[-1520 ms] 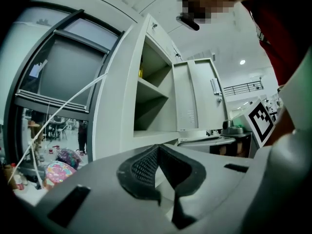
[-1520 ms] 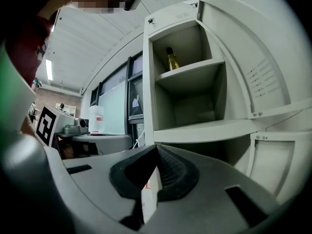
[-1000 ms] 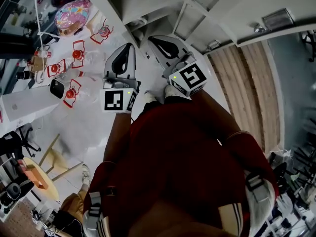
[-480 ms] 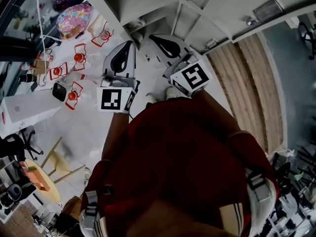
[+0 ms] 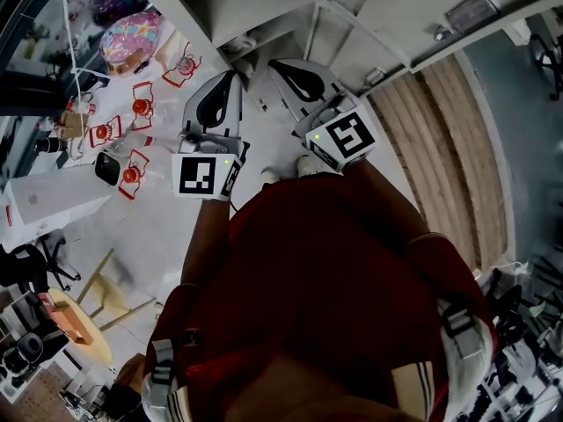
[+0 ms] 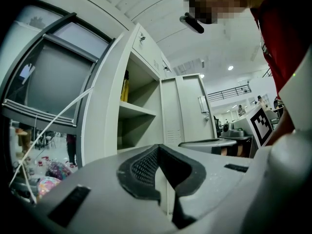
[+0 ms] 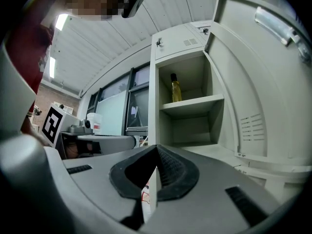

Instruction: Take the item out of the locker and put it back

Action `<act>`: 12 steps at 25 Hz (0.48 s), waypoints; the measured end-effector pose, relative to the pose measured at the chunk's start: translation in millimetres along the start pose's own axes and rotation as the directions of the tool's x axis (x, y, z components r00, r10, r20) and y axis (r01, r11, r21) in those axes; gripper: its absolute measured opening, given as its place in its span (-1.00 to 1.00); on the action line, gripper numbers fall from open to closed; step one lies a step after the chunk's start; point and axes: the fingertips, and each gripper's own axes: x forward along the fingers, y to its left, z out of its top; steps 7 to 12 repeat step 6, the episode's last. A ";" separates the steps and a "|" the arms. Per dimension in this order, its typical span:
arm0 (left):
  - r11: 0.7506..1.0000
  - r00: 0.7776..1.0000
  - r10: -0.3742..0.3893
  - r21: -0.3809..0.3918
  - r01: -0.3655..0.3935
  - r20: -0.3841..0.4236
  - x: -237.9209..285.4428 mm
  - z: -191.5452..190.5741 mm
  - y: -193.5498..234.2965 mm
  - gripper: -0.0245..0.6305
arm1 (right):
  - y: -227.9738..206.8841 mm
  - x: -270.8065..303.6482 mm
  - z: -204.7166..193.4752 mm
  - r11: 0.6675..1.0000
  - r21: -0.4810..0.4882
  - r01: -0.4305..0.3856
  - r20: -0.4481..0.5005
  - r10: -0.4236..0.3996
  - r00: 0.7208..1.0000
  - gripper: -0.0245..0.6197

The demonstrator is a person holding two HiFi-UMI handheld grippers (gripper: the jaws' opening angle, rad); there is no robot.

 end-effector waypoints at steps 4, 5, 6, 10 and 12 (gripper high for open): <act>1.000 1.000 -0.003 -0.002 0.003 -0.001 0.0 -1.1 2.1 -0.91 | 0.5 0.4 -5.2 1.000 0.005 0.008 -0.032 -0.008 0.999 -0.93; 1.000 1.000 -0.005 -0.001 0.005 -0.005 -0.4 -2.4 2.6 -0.91 | 0.7 0.7 -5.7 1.000 0.005 0.009 -0.033 -0.009 0.999 -0.93; 1.000 1.000 -0.006 0.000 0.006 -0.009 -0.8 -3.8 3.0 -0.91 | 0.9 1.0 -6.2 1.000 0.005 0.010 -0.034 -0.010 0.999 -0.93; 1.000 1.000 -0.006 0.000 0.006 -0.009 -0.8 -3.8 3.0 -0.91 | 0.9 1.0 -6.2 1.000 0.005 0.010 -0.034 -0.010 0.999 -0.93; 1.000 1.000 -0.006 0.000 0.006 -0.009 -0.8 -3.8 3.0 -0.91 | 0.9 1.0 -6.2 1.000 0.005 0.010 -0.034 -0.010 0.999 -0.93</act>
